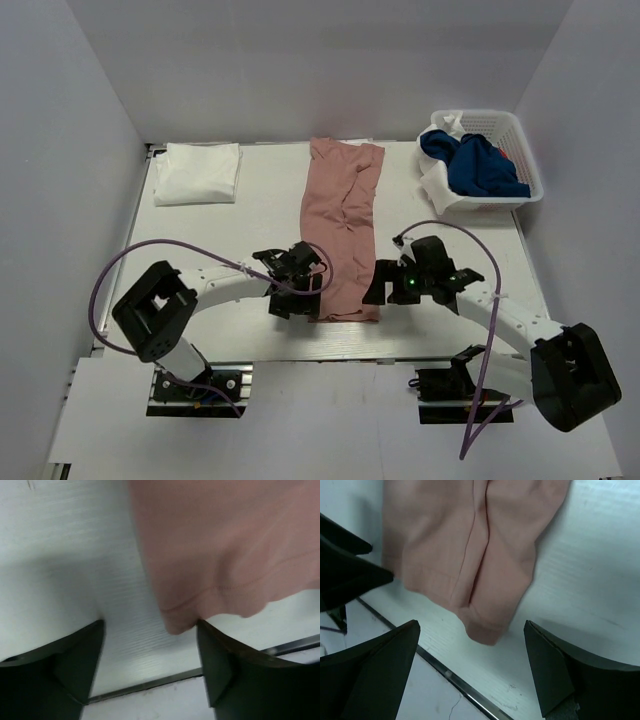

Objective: Fold and stack the t-shirts

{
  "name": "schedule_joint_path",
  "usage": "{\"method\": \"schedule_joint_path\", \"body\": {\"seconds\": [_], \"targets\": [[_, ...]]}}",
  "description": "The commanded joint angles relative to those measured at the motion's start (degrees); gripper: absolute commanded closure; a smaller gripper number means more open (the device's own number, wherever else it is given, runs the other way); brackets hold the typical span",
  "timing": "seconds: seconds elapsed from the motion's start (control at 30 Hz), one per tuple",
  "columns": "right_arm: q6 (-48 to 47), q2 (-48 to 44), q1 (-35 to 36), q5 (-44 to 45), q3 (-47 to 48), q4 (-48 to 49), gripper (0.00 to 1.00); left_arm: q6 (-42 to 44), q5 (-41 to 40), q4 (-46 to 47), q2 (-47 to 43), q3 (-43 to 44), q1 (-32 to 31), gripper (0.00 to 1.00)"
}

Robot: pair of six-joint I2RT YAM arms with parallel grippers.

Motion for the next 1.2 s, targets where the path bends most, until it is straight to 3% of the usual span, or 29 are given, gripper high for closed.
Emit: {"method": "schedule_joint_path", "body": {"seconds": [0.0, 0.1, 0.13, 0.2, 0.27, 0.33, 0.37, 0.43, 0.47, 0.53, 0.67, 0.9, 1.03, 1.17], "targets": [[3.7, -0.6, 0.8, -4.0, -2.5, 1.1, 0.1, -0.5, 2.9, 5.8, 2.6, -1.2, -0.5, 0.19], [4.4, 2.3, 1.5, -3.5, -3.0, 1.3, 0.1, 0.1, 4.3, 5.8, 4.5, -0.5, -0.5, 0.3], [4.5, 2.8, 1.7, -4.0, -3.0, 1.8, 0.1, 0.7, 4.8, 5.8, 4.5, -0.5, -0.5, 0.39], [4.7, 5.1, 2.2, -4.2, -3.3, 1.8, 0.1, 0.7, 5.9, 5.8, 5.0, -1.0, -0.5, 0.47], [5.1, 6.3, 2.7, -3.1, -4.5, 1.9, 0.2, 0.7, 7.4, 5.8, 5.0, -1.6, -0.5, 0.65], [6.0, 6.2, 3.1, -2.6, -6.3, 2.6, 0.35, 0.7, 9.2, 5.8, 5.0, -2.2, -0.5, 0.78], [6.2, 6.2, 3.4, -2.2, -6.6, 2.9, 0.53, 0.7, 10.0, 6.3, 5.0, -2.8, -0.5, 0.78], [6.2, 6.4, 3.5, -1.1, -7.7, 4.2, 0.67, 1.2, 12.4, 7.2, 6.1, -3.3, -0.5, 0.81], [6.2, 6.7, 3.5, 0.0, -7.7, 4.2, 0.81, 1.8, 13.1, 7.2, 6.1, -3.3, -0.5, 0.85], [6.4, 7.3, 3.9, -0.6, -7.7, 4.1, 0.99, 1.8, 13.1, 5.1, 6.6, -2.8, -1.0, 0.98], [6.5, 4.5, 4.4, -1.6, -8.3, 1.9, 1.0, 1.3, 13.7, 3.0, 3.0, -3.9, -1.5, 1.0], [10.7, -11.2, 7.8, -5.9, -10.7, -12.8, 1.0, -0.9, 18.7, -2.4, -5.8, -6.8, -5.0, 1.0], [10.9, -15.4, 9.8, -5.2, -9.4, -11.9, 1.0, -1.4, 19.4, -2.4, -6.4, -3.8, -6.2, 1.0], [9.8, -13.0, 9.9, -2.0, -5.1, -9.2, 1.0, -0.1, 14.3, -4.0, -5.3, 1.7, -6.2, 1.0]]}}
